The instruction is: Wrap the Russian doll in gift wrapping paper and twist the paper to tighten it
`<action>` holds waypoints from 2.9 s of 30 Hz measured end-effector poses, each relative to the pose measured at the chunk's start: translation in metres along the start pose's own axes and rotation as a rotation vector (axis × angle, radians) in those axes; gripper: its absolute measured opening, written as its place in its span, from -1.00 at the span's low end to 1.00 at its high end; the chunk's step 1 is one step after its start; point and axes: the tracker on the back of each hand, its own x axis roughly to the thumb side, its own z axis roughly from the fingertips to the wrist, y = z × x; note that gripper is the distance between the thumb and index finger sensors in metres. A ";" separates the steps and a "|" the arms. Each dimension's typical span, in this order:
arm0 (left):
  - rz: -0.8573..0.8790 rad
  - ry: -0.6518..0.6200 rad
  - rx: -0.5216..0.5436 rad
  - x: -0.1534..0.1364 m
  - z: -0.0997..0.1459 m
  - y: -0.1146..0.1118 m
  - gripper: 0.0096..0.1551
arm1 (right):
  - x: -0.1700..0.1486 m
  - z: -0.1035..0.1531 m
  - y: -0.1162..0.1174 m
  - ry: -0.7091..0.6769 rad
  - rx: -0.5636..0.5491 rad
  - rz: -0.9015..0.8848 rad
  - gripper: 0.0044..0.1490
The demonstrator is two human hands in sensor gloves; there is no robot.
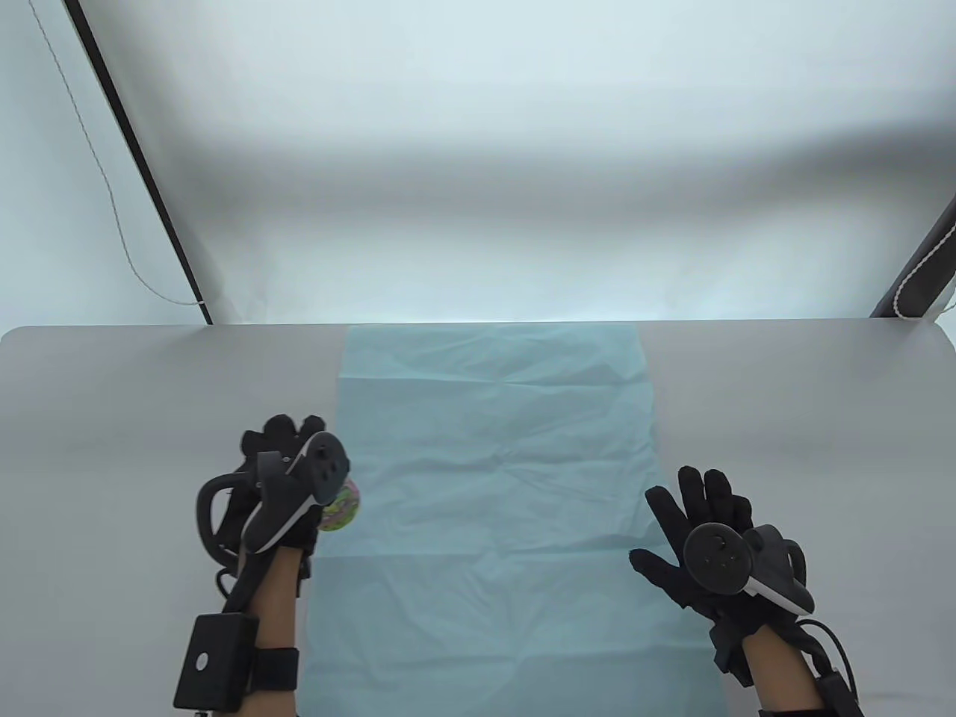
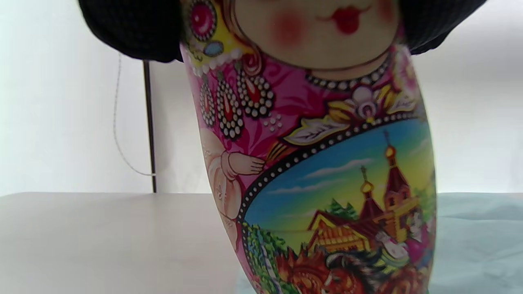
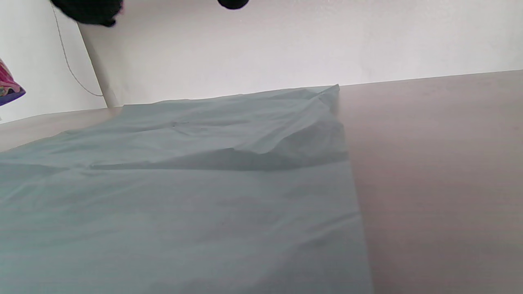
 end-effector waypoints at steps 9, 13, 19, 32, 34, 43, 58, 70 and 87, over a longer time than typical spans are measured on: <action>0.712 0.031 -0.193 0.105 -0.008 -0.057 -0.27 | 0.002 0.001 0.004 -0.005 0.027 -0.002 0.17; 0.858 0.091 -0.300 0.123 -0.009 -0.096 -0.27 | 0.003 0.002 0.005 -0.008 0.037 -0.014 0.17; 0.955 0.168 -0.412 0.117 -0.013 -0.139 -0.27 | 0.004 0.003 0.004 -0.020 0.031 -0.019 0.17; 0.876 0.328 -0.465 0.103 -0.008 -0.158 -0.15 | 0.008 0.001 0.009 -0.030 0.056 -0.018 0.17; 0.836 0.351 -0.453 0.106 -0.008 -0.156 -0.15 | 0.008 0.000 0.010 -0.029 0.064 -0.012 0.17; 0.687 0.299 -0.448 0.113 -0.006 -0.142 0.03 | 0.013 0.000 0.011 -0.036 0.053 0.000 0.17; 0.389 0.020 -0.440 0.030 0.036 -0.080 0.14 | -0.007 -0.005 0.016 0.056 0.069 0.003 0.18; 0.097 0.209 -0.504 -0.044 0.043 -0.113 0.15 | -0.023 -0.012 0.033 0.230 0.189 0.133 0.18; -0.174 0.322 -0.941 -0.027 0.055 -0.140 0.03 | -0.019 -0.013 0.043 0.449 0.383 0.170 0.37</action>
